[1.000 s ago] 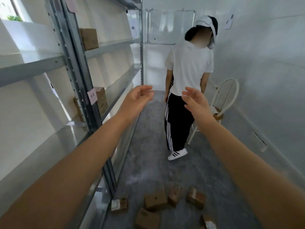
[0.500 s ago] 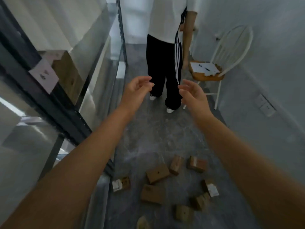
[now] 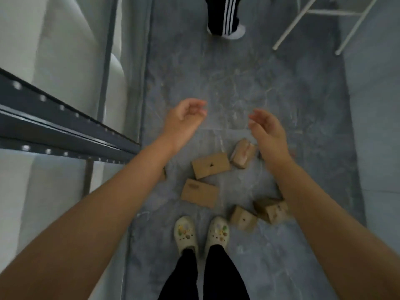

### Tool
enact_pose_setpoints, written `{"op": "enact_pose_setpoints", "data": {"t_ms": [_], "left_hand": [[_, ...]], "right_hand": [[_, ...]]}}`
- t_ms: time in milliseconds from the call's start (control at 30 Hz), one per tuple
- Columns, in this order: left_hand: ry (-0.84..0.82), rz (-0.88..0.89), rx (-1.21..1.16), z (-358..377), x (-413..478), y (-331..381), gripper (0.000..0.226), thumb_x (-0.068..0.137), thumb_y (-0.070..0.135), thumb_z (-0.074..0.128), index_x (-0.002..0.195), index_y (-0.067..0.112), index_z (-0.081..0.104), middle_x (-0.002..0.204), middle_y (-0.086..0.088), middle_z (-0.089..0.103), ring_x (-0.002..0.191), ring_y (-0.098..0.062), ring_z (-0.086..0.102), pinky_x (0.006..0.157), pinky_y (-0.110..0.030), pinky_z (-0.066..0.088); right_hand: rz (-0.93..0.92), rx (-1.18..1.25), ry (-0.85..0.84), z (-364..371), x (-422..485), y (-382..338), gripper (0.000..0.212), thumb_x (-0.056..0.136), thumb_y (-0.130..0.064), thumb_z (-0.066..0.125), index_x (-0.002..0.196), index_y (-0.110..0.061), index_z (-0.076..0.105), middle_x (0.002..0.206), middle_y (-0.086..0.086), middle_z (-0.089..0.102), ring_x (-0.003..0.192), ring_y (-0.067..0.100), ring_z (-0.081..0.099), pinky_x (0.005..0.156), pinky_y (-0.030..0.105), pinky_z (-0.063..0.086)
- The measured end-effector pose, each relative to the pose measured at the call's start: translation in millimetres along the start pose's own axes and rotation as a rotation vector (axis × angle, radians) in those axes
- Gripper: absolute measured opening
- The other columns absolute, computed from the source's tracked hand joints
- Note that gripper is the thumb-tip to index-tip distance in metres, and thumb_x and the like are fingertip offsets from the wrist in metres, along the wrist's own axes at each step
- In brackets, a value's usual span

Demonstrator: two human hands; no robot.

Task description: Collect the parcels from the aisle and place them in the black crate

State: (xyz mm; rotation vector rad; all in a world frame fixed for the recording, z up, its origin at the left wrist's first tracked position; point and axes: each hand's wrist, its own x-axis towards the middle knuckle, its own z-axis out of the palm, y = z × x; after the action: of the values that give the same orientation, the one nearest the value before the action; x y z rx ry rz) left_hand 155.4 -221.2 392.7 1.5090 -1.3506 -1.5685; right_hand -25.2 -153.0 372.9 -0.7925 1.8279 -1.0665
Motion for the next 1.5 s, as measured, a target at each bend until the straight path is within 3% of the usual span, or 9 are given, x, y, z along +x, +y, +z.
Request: {"op": "enact_pose_setpoints", "data": {"t_ms": [100,367,533,767,900,1067,1200,1367,1500], "left_hand": [[0.008,-0.118,-0.004,23.7,27.4,-88.5,0.023,0.090,-0.001,0.056,0.113,-0.003,0.058,0.080,0.006,0.055,0.063,0.015,0.055,0.065,-0.001,0.041],[0.034,-0.414,0.042,66.8,66.3,-312.0,0.012,0.092,0.013,0.057,0.098,0.023,0.056,0.090,0.010,0.058,0.088,-0.007,0.055,0.073,-0.015,0.040],[0.073,-0.558,0.126,84.0,86.1,-406.3,0.032,0.090,0.031,0.059,0.119,0.032,0.046,0.137,-0.003,0.037,0.121,-0.016,0.043,0.089,-0.024,0.035],[-0.025,-0.597,0.004,105.6,82.8,-447.5,0.060,0.091,0.030,0.057,0.145,0.025,0.031,0.133,0.012,0.048,0.117,-0.005,0.049,0.091,-0.018,0.037],[0.042,-0.561,-0.033,108.1,71.9,-411.3,0.059,0.091,0.028,0.058,0.142,0.023,0.031,0.121,0.014,0.049,0.094,0.005,0.048,0.069,-0.003,0.036],[0.077,-0.458,0.008,89.4,54.6,-306.2,0.075,0.089,0.038,0.058,0.148,0.024,0.015,0.148,0.002,0.027,0.131,-0.012,0.035,0.107,-0.030,0.034],[0.098,-0.277,0.037,78.0,43.6,-174.1,0.071,0.087,0.047,0.056,0.146,0.027,0.021,0.147,0.001,0.025,0.129,-0.001,0.027,0.111,-0.027,0.025],[0.115,0.003,-0.045,74.2,16.5,-9.3,0.061,0.074,0.058,0.056,0.116,0.025,0.026,0.135,-0.006,0.034,0.119,-0.013,0.047,0.082,-0.007,0.043],[0.187,0.111,-0.150,64.6,-20.7,115.3,0.038,0.092,0.042,0.052,0.107,0.015,0.030,0.112,0.002,0.046,0.094,0.000,0.050,0.063,0.003,0.040]], "right_hand": [[0.106,-0.007,-0.015,20.6,28.4,87.0,0.033,0.091,-0.001,0.054,0.124,-0.002,0.051,0.110,0.007,0.056,0.087,0.001,0.055,0.084,0.018,0.045],[0.239,-0.090,-0.060,72.2,73.1,290.8,0.034,0.090,-0.011,0.057,0.123,-0.012,0.053,0.116,0.002,0.058,0.100,0.006,0.054,0.086,0.014,0.045],[0.322,-0.235,-0.107,89.6,100.6,384.8,0.049,0.087,-0.022,0.057,0.134,-0.017,0.043,0.134,0.001,0.047,0.119,0.012,0.047,0.099,0.025,0.039],[0.280,-0.393,-0.146,88.2,121.0,428.6,0.071,0.086,-0.021,0.055,0.148,-0.014,0.022,0.150,0.005,0.033,0.136,0.020,0.034,0.113,0.039,0.032],[0.276,-0.309,-0.125,79.8,108.2,400.5,0.070,0.085,-0.020,0.054,0.148,-0.016,0.023,0.148,0.002,0.036,0.135,0.016,0.036,0.113,0.035,0.031],[0.222,-0.261,-0.070,44.6,81.1,300.3,0.077,0.079,-0.034,0.055,0.148,-0.024,0.023,0.147,0.001,0.031,0.135,0.017,0.032,0.113,0.044,0.030],[0.197,-0.066,-0.002,2.1,57.2,179.2,0.066,0.075,-0.039,0.049,0.138,-0.027,0.037,0.137,0.002,0.038,0.124,0.016,0.043,0.107,0.038,0.038],[0.165,0.301,0.168,-44.7,19.6,21.4,0.017,0.080,-0.033,0.049,0.096,-0.030,0.045,0.102,-0.008,0.051,0.089,0.002,0.052,0.079,0.028,0.045],[0.114,0.382,0.200,-90.0,-24.9,-103.1,0.075,0.062,-0.058,0.051,0.121,-0.013,0.049,0.126,0.005,0.054,0.116,0.014,0.053,0.093,0.035,0.048]]}}
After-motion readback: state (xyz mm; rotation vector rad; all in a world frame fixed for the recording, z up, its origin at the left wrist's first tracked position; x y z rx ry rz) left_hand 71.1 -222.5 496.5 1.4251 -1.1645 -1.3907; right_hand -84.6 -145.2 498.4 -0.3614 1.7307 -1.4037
